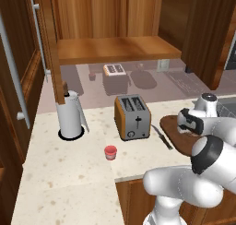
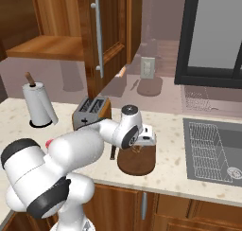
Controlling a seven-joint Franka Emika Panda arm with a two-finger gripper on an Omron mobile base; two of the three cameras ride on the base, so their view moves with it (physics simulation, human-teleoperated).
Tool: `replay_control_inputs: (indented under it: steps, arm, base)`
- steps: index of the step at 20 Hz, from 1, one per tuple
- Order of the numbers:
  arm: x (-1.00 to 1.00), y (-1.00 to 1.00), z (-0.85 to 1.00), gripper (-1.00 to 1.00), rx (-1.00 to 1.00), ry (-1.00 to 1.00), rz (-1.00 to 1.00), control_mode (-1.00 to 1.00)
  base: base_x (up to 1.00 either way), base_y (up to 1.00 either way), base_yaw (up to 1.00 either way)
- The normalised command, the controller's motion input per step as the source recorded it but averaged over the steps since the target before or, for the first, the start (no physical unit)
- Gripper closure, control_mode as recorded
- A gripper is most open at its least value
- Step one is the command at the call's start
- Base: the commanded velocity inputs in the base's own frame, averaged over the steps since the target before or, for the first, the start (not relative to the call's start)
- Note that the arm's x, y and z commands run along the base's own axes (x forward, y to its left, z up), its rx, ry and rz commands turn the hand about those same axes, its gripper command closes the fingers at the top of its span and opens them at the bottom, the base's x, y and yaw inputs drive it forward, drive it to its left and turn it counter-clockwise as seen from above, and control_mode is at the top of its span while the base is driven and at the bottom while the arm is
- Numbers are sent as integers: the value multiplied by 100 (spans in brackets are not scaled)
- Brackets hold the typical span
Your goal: Pick the bread, place it on the cutting board, pick the jam, place it on the counter, and close the cabinet.
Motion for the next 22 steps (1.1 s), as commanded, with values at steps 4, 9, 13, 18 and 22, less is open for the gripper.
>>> replay_control_inputs:
  steps: [4, 9, 13, 18, 22]
  arm:
    - [14, -8, -5, 100, 0, 4, 0, -100]
    - [13, -5, -16, 100, 0, 4, 0, -100]
    - [10, 0, -23, 100, 0, 3, 0, -100]
    - [10, 0, -18, 100, 0, 4, 0, -100]
    - [3, 0, -11, 100, 0, 6, 0, -100]
  base:
    - [0, 0, 0]
    - [0, 0, 0]
    - [0, 0, 0]
    - [0, 0, 0]
    - [0, 0, 0]
